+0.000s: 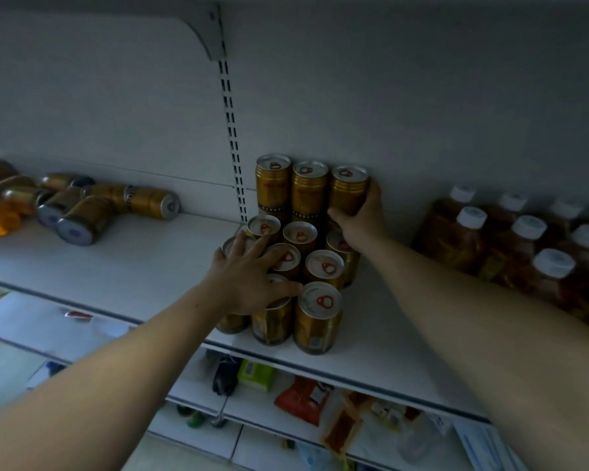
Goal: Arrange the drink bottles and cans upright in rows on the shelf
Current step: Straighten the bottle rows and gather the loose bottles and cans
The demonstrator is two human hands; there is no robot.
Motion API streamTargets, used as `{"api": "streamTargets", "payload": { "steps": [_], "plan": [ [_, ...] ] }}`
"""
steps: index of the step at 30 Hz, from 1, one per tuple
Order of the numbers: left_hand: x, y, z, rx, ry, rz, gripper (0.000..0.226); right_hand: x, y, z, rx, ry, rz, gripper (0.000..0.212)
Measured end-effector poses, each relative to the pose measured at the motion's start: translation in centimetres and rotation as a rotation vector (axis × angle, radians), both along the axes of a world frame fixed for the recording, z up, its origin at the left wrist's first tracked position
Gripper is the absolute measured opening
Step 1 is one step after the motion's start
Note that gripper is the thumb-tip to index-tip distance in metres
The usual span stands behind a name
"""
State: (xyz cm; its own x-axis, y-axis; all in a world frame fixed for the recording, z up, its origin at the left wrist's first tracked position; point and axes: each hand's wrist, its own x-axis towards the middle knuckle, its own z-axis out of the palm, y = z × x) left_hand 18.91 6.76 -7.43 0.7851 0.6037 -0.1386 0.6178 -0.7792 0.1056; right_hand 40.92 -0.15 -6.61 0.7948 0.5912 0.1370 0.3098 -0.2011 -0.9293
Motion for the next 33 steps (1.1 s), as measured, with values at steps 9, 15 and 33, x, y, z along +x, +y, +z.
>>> {"api": "streamTargets", "payload": {
  "steps": [9, 15, 33],
  "plan": [
    [0.1, 4.4, 2.8, -0.112, -0.009, 0.019, 0.120, -3.4, -3.0, -3.5, -0.067, 0.395, 0.025, 0.083],
    [0.1, 5.0, 0.6, -0.245, -0.157, 0.000, 0.103, -3.9, -2.5, -3.0, -0.179, 0.374, 0.136, 0.109],
    [-3.3, 3.2, 2.1, -0.204, -0.082, -0.135, 0.092, -6.9, -2.5, 2.8, -0.812, -0.777, 0.273, 0.085]
  ]
}}
